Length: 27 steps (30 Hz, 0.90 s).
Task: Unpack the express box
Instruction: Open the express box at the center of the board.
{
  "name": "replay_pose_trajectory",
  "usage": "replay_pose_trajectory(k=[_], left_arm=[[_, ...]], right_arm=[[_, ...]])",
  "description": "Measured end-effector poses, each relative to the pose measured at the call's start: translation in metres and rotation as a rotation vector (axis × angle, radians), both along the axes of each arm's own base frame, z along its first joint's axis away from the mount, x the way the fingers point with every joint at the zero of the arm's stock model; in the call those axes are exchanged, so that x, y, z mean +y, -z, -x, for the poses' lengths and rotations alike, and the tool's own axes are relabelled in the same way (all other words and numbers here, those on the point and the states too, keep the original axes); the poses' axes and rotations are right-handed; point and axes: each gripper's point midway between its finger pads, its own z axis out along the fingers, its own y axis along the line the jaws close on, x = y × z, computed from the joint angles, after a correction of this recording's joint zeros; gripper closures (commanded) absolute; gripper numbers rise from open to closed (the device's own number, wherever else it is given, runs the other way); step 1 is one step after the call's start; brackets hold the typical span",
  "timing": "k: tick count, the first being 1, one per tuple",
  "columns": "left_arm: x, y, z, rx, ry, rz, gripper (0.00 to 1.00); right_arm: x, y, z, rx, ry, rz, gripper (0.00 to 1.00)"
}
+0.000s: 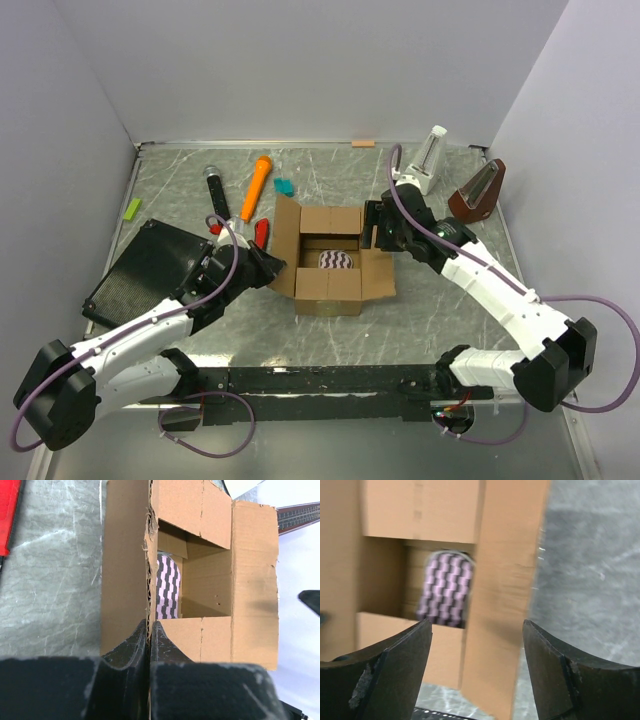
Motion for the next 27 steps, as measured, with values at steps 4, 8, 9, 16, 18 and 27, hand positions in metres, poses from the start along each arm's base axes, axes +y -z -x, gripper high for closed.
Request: replay_pose_trajectory(k=[4, 8, 9, 16, 18, 27], left_arm=[[0.0, 0.0, 0.0, -0.001, -0.001, 0.0, 0.99], [0.0, 0.0, 0.0, -0.001, -0.002, 0.0, 0.99], [0.0, 0.0, 0.0, 0.0, -0.002, 0.0, 0.99], [0.0, 0.0, 0.0, -0.001, -0.003, -0.001, 0.98], [0.001, 0.0, 0.0, -0.001, -0.003, -0.001, 0.95], [0.017, 0.017, -0.001, 0.027, -0.059, -0.066, 0.38]], right_arm=[[0.015, -0.012, -0.002, -0.032, -0.049, -0.036, 0.24], [0.025, -0.005, -0.003, -0.017, -0.087, -0.031, 0.24], [0.027, 0.001, -0.005, -0.003, -0.093, -0.023, 0.24], [0.033, 0.057, -0.012, 0.124, -0.104, 0.06, 0.3], [0.032, 0.068, -0.01, 0.148, -0.106, 0.077, 0.34], [0.03, 0.085, -0.011, 0.161, -0.112, 0.096, 0.51]])
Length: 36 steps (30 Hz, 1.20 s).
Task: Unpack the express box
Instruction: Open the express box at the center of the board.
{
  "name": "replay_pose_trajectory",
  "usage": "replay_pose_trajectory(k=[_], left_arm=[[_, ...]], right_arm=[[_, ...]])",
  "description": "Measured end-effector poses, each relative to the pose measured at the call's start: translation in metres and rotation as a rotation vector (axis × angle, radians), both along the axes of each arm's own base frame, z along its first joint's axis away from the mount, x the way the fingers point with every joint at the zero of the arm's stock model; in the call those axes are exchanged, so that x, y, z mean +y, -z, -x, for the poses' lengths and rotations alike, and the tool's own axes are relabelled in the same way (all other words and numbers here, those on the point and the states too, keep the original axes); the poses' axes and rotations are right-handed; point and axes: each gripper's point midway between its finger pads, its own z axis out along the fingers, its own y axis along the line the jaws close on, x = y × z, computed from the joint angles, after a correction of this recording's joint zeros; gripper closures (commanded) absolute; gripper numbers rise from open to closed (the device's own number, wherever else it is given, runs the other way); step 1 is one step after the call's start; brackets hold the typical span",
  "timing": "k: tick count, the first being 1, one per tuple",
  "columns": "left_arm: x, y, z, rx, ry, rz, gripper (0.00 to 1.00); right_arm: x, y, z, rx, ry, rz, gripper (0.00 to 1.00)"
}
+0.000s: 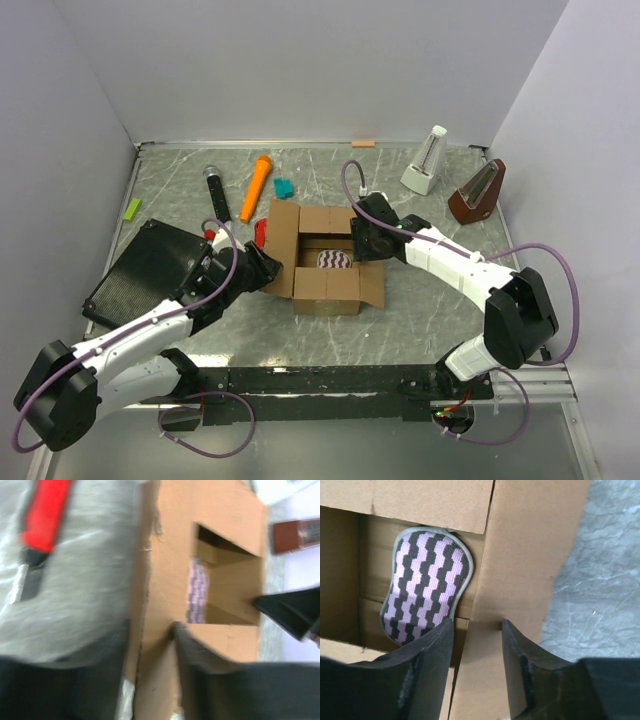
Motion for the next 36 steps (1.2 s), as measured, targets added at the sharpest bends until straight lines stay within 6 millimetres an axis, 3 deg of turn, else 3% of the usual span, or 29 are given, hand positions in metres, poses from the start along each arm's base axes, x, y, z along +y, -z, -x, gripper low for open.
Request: replay_pose_trajectory(k=[4, 7, 11, 14, 17, 21, 24, 28, 30, 36], left_arm=[[0.018, 0.011, 0.002, 0.032, -0.056, -0.057, 0.25], [0.032, -0.003, 0.003, -0.014, -0.082, -0.081, 0.21], [0.045, -0.063, 0.0, -0.184, -0.099, -0.054, 0.21], [0.043, -0.109, -0.001, -0.305, -0.076, -0.013, 0.25], [0.028, -0.147, 0.003, -0.41, 0.011, 0.056, 0.3], [-0.01, -0.169, 0.012, -0.473, 0.191, 0.164, 0.41], [-0.041, -0.158, 0.011, -0.434, 0.319, 0.2, 0.44], [-0.069, -0.103, 0.005, -0.264, 0.404, 0.13, 0.41], [-0.069, -0.078, 0.003, -0.193, 0.387, 0.078, 0.4], [-0.051, -0.042, -0.01, -0.101, 0.277, -0.044, 0.36]], right_arm=[[0.001, 0.006, -0.001, 0.013, -0.001, 0.005, 0.52], [0.002, 0.007, -0.002, 0.014, -0.001, 0.005, 0.51], [0.002, 0.007, -0.002, 0.013, -0.002, 0.003, 0.51], [0.002, 0.007, -0.002, 0.014, -0.002, 0.003, 0.51], [0.003, 0.01, -0.002, 0.019, -0.004, 0.006, 0.51], [0.003, 0.012, -0.003, 0.021, -0.005, 0.008, 0.51], [0.003, 0.012, -0.003, 0.022, -0.006, 0.008, 0.5], [0.003, 0.012, -0.003, 0.022, -0.005, 0.008, 0.5], [0.003, 0.012, -0.003, 0.022, -0.006, 0.008, 0.5], [0.004, 0.012, -0.003, 0.022, -0.006, 0.007, 0.49]])
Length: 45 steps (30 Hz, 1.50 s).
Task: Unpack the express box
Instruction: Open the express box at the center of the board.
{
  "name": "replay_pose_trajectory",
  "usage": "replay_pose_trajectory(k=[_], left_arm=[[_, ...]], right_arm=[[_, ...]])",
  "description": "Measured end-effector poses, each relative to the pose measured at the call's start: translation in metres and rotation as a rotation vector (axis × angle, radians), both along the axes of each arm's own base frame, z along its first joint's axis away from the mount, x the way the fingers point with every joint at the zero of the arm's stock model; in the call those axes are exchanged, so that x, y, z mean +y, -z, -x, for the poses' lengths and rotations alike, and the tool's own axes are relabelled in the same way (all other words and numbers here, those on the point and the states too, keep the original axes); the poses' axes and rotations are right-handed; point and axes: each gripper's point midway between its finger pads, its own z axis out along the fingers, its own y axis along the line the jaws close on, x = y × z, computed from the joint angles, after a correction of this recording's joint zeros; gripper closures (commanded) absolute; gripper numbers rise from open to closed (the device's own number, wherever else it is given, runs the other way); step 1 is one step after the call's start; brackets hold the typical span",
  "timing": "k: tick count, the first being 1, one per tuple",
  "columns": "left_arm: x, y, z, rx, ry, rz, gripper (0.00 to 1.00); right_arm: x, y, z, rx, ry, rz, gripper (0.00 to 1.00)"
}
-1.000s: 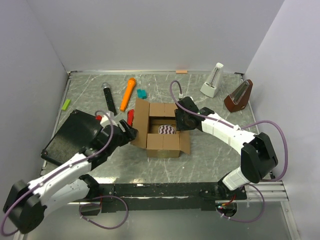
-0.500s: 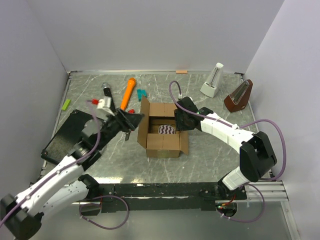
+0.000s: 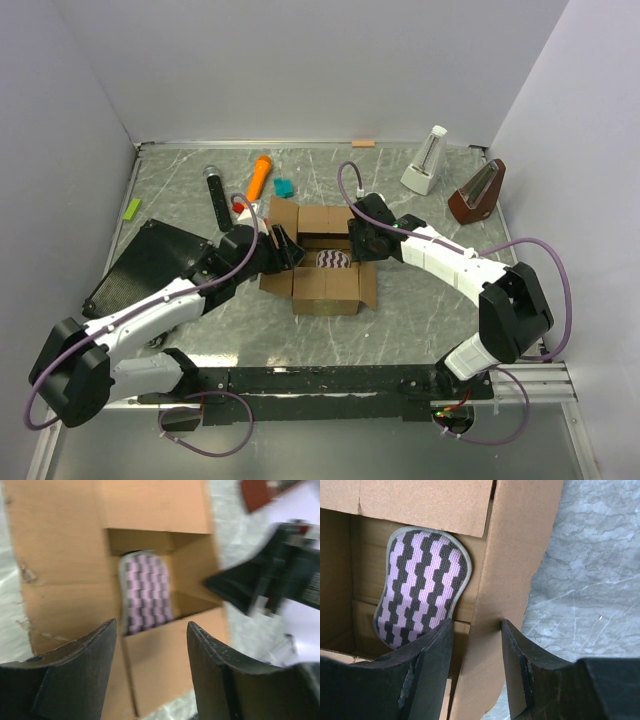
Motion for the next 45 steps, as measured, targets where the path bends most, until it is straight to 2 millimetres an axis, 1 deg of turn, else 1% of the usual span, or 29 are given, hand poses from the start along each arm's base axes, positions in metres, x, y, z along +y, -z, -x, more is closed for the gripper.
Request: replay_pose_trajectory(k=[4, 7, 10, 13, 14, 16, 19, 22, 25, 26, 28, 29, 32, 34, 38, 40, 42, 44, 45], left_arm=[[0.012, 0.02, -0.007, 0.031, -0.065, -0.073, 0.35], [0.015, 0.03, -0.011, 0.038, -0.084, -0.111, 0.35], [0.017, 0.042, -0.016, 0.051, -0.098, -0.159, 0.38], [0.021, 0.055, -0.019, 0.064, -0.106, -0.209, 0.44], [0.021, 0.059, -0.021, 0.071, -0.103, -0.229, 0.49], [0.019, 0.066, -0.026, 0.08, -0.098, -0.264, 0.56], [0.014, 0.077, -0.033, 0.101, -0.075, -0.305, 0.63], [0.008, 0.081, -0.035, 0.105, -0.039, -0.32, 0.67], [0.003, 0.08, -0.035, 0.088, 0.009, -0.335, 0.73], [0.002, 0.079, -0.035, 0.079, 0.03, -0.344, 0.77], [-0.002, 0.076, -0.038, 0.048, 0.087, -0.372, 0.81], [-0.004, 0.075, -0.039, 0.031, 0.117, -0.394, 0.82], [-0.008, 0.069, -0.045, -0.025, 0.191, -0.445, 0.84], [-0.012, 0.063, -0.048, -0.076, 0.258, -0.479, 0.84], [-0.024, 0.055, -0.05, -0.166, 0.392, -0.52, 0.84], [-0.029, 0.058, -0.048, -0.196, 0.461, -0.538, 0.85], [-0.034, 0.065, -0.044, -0.204, 0.536, -0.552, 0.85], [-0.04, 0.074, -0.039, -0.191, 0.613, -0.563, 0.85], [-0.043, 0.079, -0.037, -0.182, 0.648, -0.567, 0.85]], right_arm=[[0.001, 0.0, 0.0, -0.001, -0.002, -0.004, 0.49], [0.002, 0.0, 0.0, -0.001, -0.003, -0.008, 0.5], [0.002, 0.002, 0.0, -0.001, -0.005, -0.01, 0.51], [0.001, 0.006, 0.001, 0.002, -0.004, -0.013, 0.55], [0.0, 0.008, 0.003, 0.004, -0.003, -0.016, 0.56], [-0.002, 0.012, 0.007, 0.008, 0.0, -0.027, 0.58], [0.001, 0.014, 0.011, 0.001, 0.001, -0.072, 0.61], [0.003, 0.014, 0.018, -0.005, 0.007, -0.123, 0.63], [0.005, 0.014, 0.025, -0.002, 0.013, -0.166, 0.62], [0.006, 0.014, 0.027, -0.002, 0.014, -0.18, 0.59], [0.007, 0.014, 0.035, 0.008, 0.016, -0.198, 0.48], [0.008, 0.014, 0.039, 0.013, 0.012, -0.205, 0.41], [0.009, 0.007, 0.05, 0.018, -0.004, -0.216, 0.27], [0.007, -0.004, 0.057, 0.003, -0.015, -0.223, 0.23], [-0.002, -0.03, 0.059, -0.086, -0.025, -0.223, 0.2], [-0.007, -0.045, 0.057, -0.145, -0.031, -0.223, 0.2], [-0.012, -0.057, 0.053, -0.201, -0.036, -0.214, 0.19], [-0.017, -0.066, 0.047, -0.251, -0.039, -0.18, 0.15], [-0.02, -0.07, 0.044, -0.271, -0.038, -0.16, 0.11]])
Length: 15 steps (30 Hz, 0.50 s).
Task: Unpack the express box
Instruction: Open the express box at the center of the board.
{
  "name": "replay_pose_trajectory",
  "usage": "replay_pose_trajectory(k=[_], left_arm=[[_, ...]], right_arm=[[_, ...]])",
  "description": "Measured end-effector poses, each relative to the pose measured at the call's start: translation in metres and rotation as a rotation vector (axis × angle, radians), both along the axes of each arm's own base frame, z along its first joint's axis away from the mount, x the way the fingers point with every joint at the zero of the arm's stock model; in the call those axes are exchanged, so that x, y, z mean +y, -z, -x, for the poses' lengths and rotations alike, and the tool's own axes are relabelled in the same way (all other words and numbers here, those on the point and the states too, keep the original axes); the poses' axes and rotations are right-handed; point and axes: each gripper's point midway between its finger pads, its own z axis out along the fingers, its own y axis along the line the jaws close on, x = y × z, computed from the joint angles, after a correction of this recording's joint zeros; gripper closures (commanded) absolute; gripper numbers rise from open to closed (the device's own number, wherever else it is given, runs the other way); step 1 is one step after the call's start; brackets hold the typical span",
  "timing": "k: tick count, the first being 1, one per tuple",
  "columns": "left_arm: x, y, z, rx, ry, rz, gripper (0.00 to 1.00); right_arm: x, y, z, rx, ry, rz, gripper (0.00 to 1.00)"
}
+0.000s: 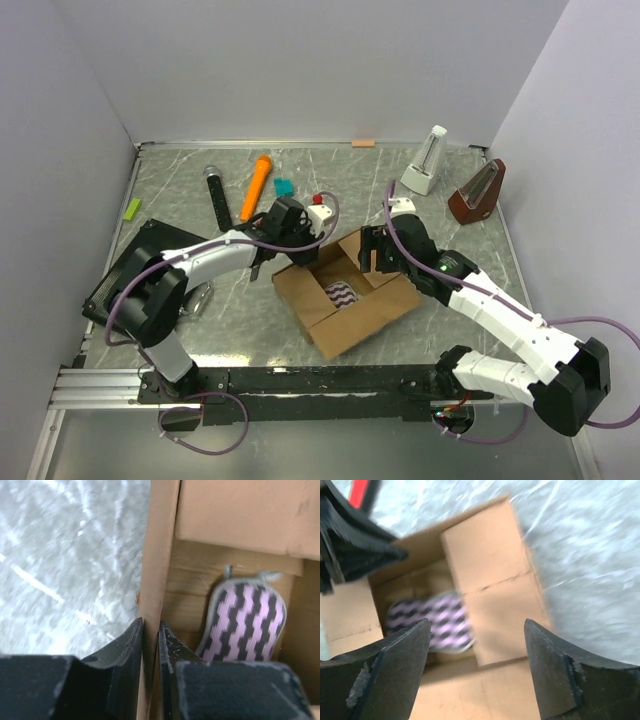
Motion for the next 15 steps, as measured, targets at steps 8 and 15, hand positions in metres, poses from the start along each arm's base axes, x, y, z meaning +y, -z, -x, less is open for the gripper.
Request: replay_pose_trajectory(k=[8, 15], left_arm=[[-0.009, 0.001, 0.001, 0.019, 0.075, -0.008, 0.85], [-0.01, 0.001, 0.002, 0.015, 0.09, -0.01, 0.85]], right_arm=[[-0.001, 0.005, -0.011, -0.078, -0.045, 0.217, 0.01], [0.001, 0.033, -0.017, -0.059, -0.054, 0.447, 0.01]])
